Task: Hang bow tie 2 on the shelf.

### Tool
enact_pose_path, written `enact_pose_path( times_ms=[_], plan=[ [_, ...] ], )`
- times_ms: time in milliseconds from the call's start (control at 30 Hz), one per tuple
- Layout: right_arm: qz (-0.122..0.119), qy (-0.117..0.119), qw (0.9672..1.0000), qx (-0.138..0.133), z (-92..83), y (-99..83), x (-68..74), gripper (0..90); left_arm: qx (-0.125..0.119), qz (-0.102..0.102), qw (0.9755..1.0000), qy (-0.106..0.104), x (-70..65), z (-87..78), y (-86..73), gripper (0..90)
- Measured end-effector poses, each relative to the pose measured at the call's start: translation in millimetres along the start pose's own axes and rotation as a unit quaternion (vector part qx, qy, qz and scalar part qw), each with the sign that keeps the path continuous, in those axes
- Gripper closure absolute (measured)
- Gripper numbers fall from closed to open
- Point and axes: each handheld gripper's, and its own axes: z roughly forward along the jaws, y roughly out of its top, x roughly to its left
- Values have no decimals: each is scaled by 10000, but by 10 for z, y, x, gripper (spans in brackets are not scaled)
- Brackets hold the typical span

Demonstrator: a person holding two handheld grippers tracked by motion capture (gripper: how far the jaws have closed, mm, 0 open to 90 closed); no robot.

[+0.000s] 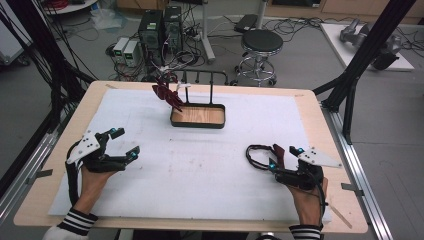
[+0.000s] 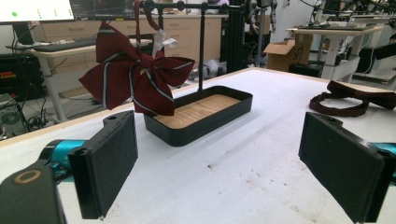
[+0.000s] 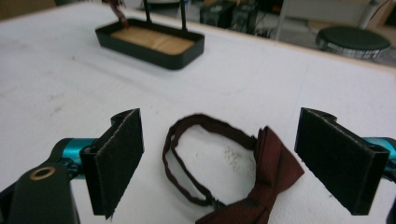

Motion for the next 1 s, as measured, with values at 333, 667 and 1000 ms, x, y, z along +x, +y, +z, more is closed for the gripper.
enact_pose_path(
  times_ms=[333,667,1000],
  plan=[
    [257,-103,9923,1211,113,109,-48,171,21,22,10000,27,1,-11,-3,121],
    [475,-354,9776,2019,225,152,-97,233,11,42,10000,74,17,-37,1,121],
    [929,-494,9624,2505,324,160,-172,276,16,52,9999,89,18,-39,0,123]
  ],
)
